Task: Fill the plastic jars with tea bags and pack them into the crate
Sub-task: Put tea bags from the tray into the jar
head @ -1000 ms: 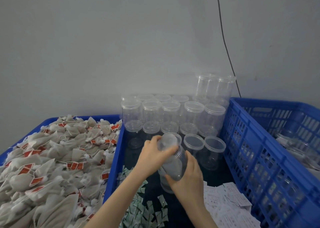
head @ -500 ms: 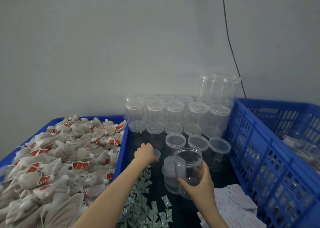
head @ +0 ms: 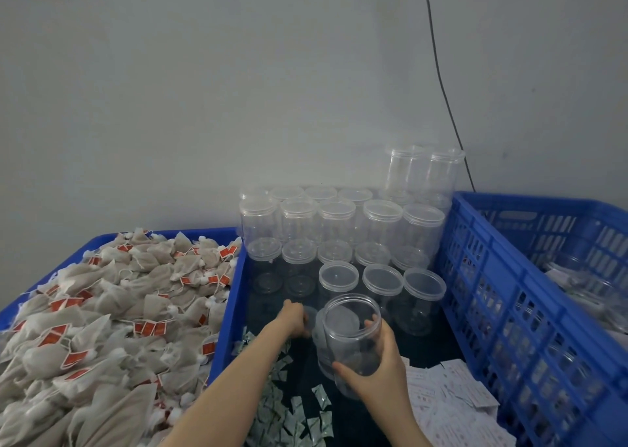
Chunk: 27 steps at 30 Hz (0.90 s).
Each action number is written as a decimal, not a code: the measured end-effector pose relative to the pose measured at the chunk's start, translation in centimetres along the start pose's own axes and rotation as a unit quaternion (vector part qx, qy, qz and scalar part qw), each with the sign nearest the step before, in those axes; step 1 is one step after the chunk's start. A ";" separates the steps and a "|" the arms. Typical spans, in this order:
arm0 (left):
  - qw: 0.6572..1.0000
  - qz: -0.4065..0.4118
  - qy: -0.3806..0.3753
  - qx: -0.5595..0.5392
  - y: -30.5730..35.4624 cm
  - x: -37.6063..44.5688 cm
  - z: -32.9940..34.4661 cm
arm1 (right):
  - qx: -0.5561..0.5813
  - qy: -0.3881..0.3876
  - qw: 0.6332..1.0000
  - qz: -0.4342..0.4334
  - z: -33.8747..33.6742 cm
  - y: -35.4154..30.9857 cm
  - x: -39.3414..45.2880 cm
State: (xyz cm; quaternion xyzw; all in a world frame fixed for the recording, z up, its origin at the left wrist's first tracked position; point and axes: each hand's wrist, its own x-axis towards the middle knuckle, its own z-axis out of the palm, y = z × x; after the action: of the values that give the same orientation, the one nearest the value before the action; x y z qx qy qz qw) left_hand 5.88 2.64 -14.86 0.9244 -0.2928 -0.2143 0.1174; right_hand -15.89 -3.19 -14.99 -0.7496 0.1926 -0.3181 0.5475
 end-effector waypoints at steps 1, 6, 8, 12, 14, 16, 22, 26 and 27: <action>1.000 0.012 -0.005 0.012 -0.2 0.1 0.1 | -0.003 -0.004 1.000 0.000 0.1 -0.1 0.0; 0.998 0.057 -0.008 0.033 -0.6 -0.1 -0.8 | 0.002 -0.024 1.000 -0.003 1.2 -1.1 0.4; 0.996 0.083 0.002 0.027 -0.6 -0.7 -1.7 | 0.009 -0.025 1.000 -0.004 1.7 -1.4 0.6; 0.988 0.139 0.070 0.018 -1.3 -2.4 -4.6 | 0.006 -0.027 1.000 -0.006 2.5 -1.8 1.0; 0.980 0.159 0.115 0.028 -2.5 -3.7 -6.4 | 0.009 -0.033 0.999 -0.004 2.9 -1.8 1.3; 0.974 0.147 0.163 0.047 -4.3 -5.1 -8.1 | 0.018 -0.044 0.999 0.000 3.5 -1.9 1.4; 0.974 -0.028 0.210 0.079 -10.6 -8.8 -9.2 | 0.041 -0.100 0.994 0.004 5.8 -2.1 1.2; 0.993 -0.030 0.053 0.104 -12.3 -10.3 -6.2 | 0.049 -0.136 0.989 0.008 7.0 -2.5 0.6; 0.993 -0.022 0.049 0.104 -12.4 -10.5 -5.4 | 0.050 -0.141 0.989 0.004 7.3 -2.5 0.5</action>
State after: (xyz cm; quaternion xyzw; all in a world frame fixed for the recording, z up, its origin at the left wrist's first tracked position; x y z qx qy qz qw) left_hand 6.76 19.33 -10.90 0.9473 -0.2868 -0.1395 0.0303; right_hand -10.64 2.43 -13.96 -0.7578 0.1002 -0.2165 0.6074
